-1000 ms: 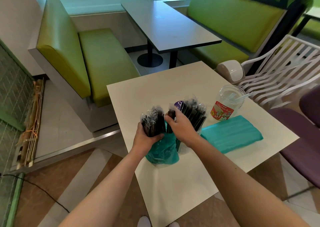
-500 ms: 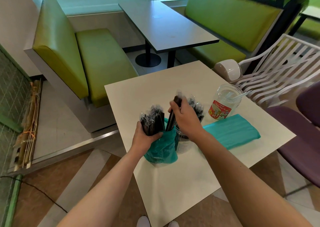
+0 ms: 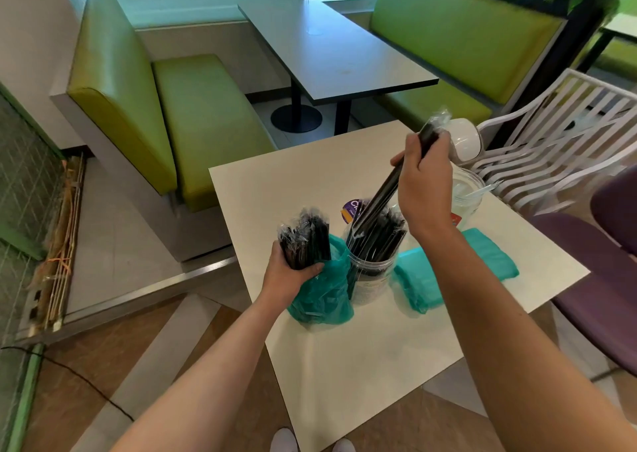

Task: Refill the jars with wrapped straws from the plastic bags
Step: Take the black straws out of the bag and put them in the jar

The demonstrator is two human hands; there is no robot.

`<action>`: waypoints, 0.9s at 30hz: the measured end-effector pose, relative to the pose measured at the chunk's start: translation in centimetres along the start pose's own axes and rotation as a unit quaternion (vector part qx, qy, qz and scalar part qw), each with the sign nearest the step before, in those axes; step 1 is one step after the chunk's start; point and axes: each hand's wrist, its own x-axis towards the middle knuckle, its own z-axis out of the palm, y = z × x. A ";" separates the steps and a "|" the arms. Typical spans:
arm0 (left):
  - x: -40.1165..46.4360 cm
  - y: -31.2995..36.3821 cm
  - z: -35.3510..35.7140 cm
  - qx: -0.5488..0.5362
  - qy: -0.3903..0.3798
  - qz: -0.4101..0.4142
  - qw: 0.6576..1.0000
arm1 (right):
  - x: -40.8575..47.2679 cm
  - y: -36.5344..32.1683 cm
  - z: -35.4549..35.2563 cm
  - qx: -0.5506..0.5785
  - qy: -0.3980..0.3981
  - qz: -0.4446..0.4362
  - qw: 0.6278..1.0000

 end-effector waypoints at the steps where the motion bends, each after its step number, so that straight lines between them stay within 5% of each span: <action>1: 0.0 -0.1 0.0 0.002 0.000 0.000 1.000 | -0.1 0.2 0.0 -0.016 -0.009 -0.004 1.000; 5: 0.1 0.0 0.0 0.003 -0.003 -0.001 1.000 | -0.7 2.6 1.4 -0.109 -0.070 0.002 0.992; 10: 0.0 0.0 0.0 -0.004 -0.003 0.003 1.000 | -2.8 4.9 3.7 -0.094 -0.141 0.053 0.984; 18: 0.1 -0.3 -0.2 0.009 -0.002 0.002 1.000 | -4.3 6.3 5.2 -0.233 -0.243 0.002 0.942; 27: 0.5 -0.8 -0.4 0.008 0.002 0.003 1.000 | -4.5 7.4 5.7 -0.237 -0.238 -0.018 0.942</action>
